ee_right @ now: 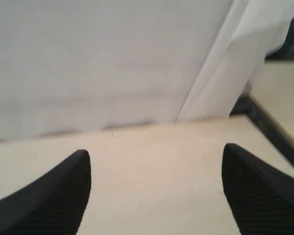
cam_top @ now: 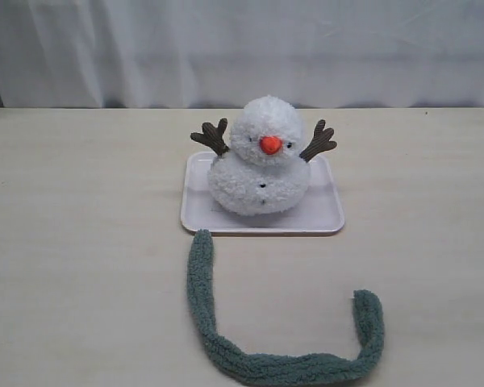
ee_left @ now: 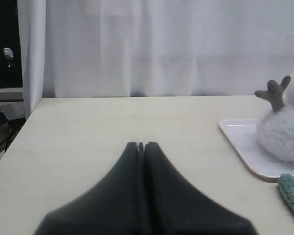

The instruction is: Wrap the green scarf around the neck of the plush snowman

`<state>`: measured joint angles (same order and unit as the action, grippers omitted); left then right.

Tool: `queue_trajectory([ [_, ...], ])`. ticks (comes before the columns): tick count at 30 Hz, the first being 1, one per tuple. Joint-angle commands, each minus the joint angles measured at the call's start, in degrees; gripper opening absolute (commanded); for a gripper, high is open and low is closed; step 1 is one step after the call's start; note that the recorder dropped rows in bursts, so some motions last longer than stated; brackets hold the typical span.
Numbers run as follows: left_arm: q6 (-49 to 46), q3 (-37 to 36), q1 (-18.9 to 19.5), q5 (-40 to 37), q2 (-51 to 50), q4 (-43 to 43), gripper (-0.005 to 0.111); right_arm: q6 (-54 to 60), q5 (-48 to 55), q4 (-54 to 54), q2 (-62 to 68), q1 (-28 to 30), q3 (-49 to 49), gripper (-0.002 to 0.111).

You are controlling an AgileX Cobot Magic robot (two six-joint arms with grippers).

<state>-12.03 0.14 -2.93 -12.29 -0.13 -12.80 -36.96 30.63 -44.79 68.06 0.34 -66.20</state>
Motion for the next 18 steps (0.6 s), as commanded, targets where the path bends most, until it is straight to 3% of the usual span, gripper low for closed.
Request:
queue_trajectory([
  [1, -0.18, -0.14, -0.43, 0.48, 0.13, 0.1, 0.0, 22.9, 15.07, 27.14, 9.87, 0.16, -7.57, 0.067],
  [7, -0.29, -0.14, -0.43, 0.59, 0.13, 0.1, 0.0, 66.61, 21.73, 63.41, 16.5, -0.83, -9.84, 0.061],
  [8, -0.29, -0.14, -0.43, 0.59, 0.13, 0.1, 0.0, 82.47, 24.67, 75.66, 16.5, -2.97, -8.51, 0.06],
  [10, -0.29, -0.14, -0.43, 0.59, 0.13, 0.1, 0.0, 93.3, 27.61, 81.4, 16.39, -8.05, -6.34, 0.06],
  [14, 0.15, -0.14, -0.43, 0.59, 0.13, 0.12, 0.0, 93.07, 26.2, 76.06, 16.6, -19.3, -0.74, 0.061],
  [18, 0.15, -0.14, -0.43, 0.59, 0.13, 0.12, 0.0, 92.65, 22.28, 74.66, 16.6, -27.05, 5.59, 0.061],
])
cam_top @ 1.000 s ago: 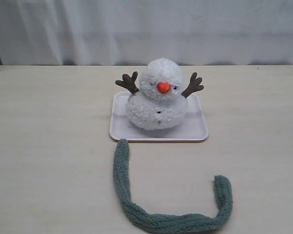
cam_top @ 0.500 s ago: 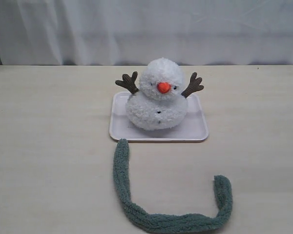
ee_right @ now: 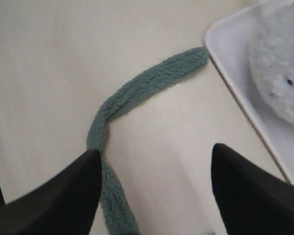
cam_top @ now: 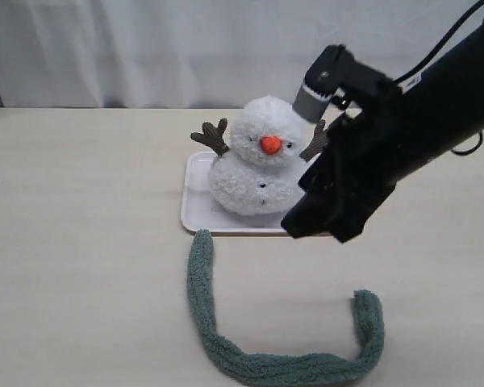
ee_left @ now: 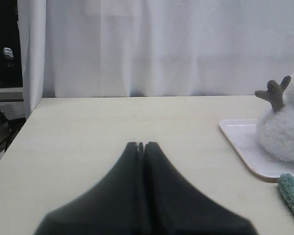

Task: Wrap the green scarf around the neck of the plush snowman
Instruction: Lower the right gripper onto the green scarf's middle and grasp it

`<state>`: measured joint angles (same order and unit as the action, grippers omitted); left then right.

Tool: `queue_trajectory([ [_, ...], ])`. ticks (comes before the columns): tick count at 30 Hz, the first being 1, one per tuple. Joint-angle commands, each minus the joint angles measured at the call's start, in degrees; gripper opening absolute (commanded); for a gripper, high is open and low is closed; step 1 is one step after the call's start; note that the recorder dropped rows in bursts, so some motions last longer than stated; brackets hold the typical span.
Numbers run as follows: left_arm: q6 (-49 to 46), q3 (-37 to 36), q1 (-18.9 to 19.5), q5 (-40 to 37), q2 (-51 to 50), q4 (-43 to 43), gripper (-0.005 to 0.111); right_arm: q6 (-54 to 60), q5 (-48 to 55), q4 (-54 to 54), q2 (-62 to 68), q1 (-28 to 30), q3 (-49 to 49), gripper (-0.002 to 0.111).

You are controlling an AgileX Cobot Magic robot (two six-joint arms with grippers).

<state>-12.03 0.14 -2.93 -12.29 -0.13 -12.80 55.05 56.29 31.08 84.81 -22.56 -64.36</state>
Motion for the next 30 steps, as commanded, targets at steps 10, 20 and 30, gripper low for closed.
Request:
queue_trajectory([
  [10, 0.15, -0.14, -0.43, 0.62, 0.13, 0.12, 0.0, -13.4, -12.02, -13.91, 8.61, -19.05, 10.49, 0.08],
  [20, 0.15, -0.14, -0.43, 0.62, 0.13, 0.12, 0.0, -18.37, -22.17, -17.5, 19.8, -21.6, 10.39, 0.079],
  [30, 0.15, -0.14, -0.43, 0.62, 0.13, 0.12, 0.0, -16.98, -23.49, -14.93, 25.07, -21.6, 10.39, 0.071],
])
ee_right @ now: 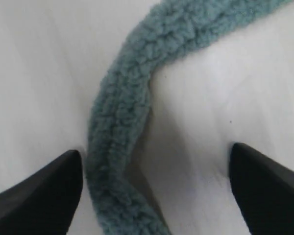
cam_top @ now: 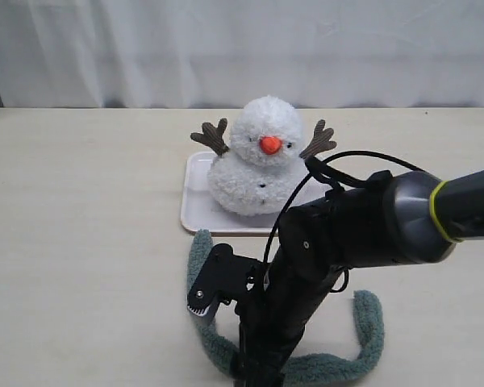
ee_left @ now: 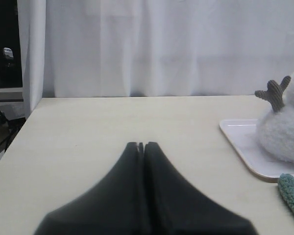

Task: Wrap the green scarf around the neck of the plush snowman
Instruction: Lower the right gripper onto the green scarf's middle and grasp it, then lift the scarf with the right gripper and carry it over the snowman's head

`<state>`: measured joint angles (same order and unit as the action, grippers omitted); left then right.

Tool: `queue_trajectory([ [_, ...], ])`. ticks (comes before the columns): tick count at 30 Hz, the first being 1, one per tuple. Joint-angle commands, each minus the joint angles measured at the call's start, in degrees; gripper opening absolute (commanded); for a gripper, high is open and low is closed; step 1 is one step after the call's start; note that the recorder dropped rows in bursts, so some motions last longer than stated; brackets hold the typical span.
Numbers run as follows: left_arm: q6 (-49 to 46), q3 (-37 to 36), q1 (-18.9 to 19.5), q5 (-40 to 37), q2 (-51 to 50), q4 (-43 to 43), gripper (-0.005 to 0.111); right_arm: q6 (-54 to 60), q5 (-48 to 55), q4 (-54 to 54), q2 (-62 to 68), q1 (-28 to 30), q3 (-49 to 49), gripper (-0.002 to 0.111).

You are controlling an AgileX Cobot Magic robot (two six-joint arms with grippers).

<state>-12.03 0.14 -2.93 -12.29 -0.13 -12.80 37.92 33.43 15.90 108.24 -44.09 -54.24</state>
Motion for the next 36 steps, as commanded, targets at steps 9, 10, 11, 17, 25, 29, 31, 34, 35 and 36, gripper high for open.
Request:
queue_trajectory([
  [9, 0.15, -0.14, -0.43, 0.62, 0.13, 0.12, 0.0, 0.44, 4.24, -0.27, 0.32, -0.08, -2.33, 0.023],
  [10, 0.15, -0.14, -0.43, 0.62, 0.13, 0.12, 0.0, 0.44, 5.83, -0.27, -0.1, -0.08, -3.13, 0.019],
  [11, 0.15, -0.14, -0.43, 0.62, 0.13, 0.12, 0.0, 0.44, 7.33, -0.42, -0.41, -0.08, -3.91, 0.014],
  [17, 0.15, -0.14, -0.43, 0.39, 0.13, 0.24, 0.0, 0.82, 13.22, -2.1, -4.41, -0.08, -8.47, 0.004],
  [25, 0.15, -0.14, -0.43, 0.39, 0.13, 0.24, 0.0, -2.31, 13.24, -12.86, -13.19, -0.08, -13.12, 0.004],
  [29, 0.15, -0.14, -0.43, 0.39, 0.13, 0.24, 0.0, -4.34, 12.0, -20.58, -17.41, -0.08, -16.56, 0.004],
  [31, 0.15, -0.14, -0.43, 0.39, 0.13, 0.24, 0.0, -4.34, 9.98, -22.8, -19.27, -0.08, -18.3, 0.004],
  [34, 0.15, -0.14, -0.43, 0.39, 0.13, 0.24, 0.0, -4.1, 5.08, -24.36, -21.57, -0.08, -19.76, 0.004],
  [35, 0.15, -0.14, -0.43, 0.39, 0.13, 0.24, 0.0, -4.1, 3.59, -24.73, -22.1, -0.08, -20.06, 0.004],
  [36, 0.15, -0.14, -0.43, 0.39, 0.13, 0.24, 0.0, -4.1, 1.72, -25.56, -22.55, -0.08, -20.3, 0.004],
])
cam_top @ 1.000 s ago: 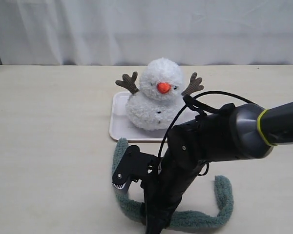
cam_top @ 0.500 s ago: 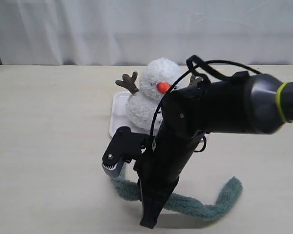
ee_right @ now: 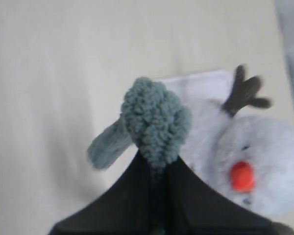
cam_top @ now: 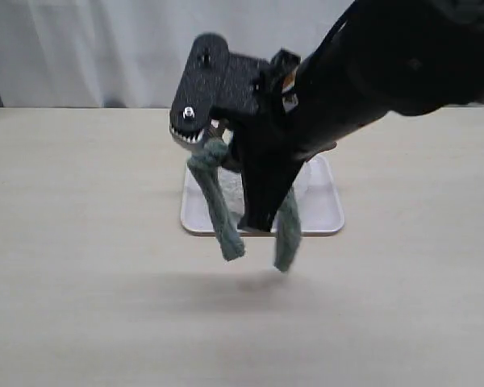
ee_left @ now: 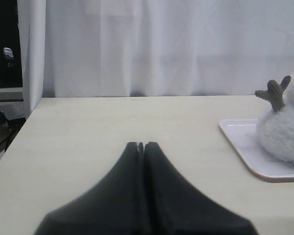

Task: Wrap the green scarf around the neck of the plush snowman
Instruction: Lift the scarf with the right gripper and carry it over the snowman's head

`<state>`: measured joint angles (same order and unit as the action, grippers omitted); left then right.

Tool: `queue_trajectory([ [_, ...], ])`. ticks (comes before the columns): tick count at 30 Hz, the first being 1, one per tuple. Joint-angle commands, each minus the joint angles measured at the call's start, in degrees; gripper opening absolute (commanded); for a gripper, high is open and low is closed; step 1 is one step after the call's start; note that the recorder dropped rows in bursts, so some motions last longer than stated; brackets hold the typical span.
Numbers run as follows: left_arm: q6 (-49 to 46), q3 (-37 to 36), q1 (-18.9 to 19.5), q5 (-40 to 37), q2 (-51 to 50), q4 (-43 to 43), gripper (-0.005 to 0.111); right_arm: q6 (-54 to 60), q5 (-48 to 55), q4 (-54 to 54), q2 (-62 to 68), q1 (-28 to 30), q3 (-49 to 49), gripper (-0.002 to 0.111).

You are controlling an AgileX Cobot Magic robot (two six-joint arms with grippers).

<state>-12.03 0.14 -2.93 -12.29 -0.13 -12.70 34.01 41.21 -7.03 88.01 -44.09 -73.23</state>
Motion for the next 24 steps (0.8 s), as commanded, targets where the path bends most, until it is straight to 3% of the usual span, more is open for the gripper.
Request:
queue_trajectory([
  [1, 0.15, -0.14, -0.43, 0.39, 0.13, 0.14, 0.0, -0.19, -7.76, -3.69, -2.67, -0.08, -1.41, 0.004],
  [8, 0.15, -0.14, -0.43, 0.39, 0.13, 0.14, 0.0, -1.89, -14.99, -15.77, -1.33, 0.02, -1.41, 0.004],
  [15, 0.15, -0.14, -0.43, 0.75, 0.13, 0.03, 0.0, -1.89, -15.27, -29.09, 1.5, 0.02, -1.41, 0.004],
  [24, 0.15, -0.14, -0.43, 0.75, 0.13, 0.03, 0.0, -1.89, -16.94, -34.77, 4.13, 2.91, -1.41, 0.004],
])
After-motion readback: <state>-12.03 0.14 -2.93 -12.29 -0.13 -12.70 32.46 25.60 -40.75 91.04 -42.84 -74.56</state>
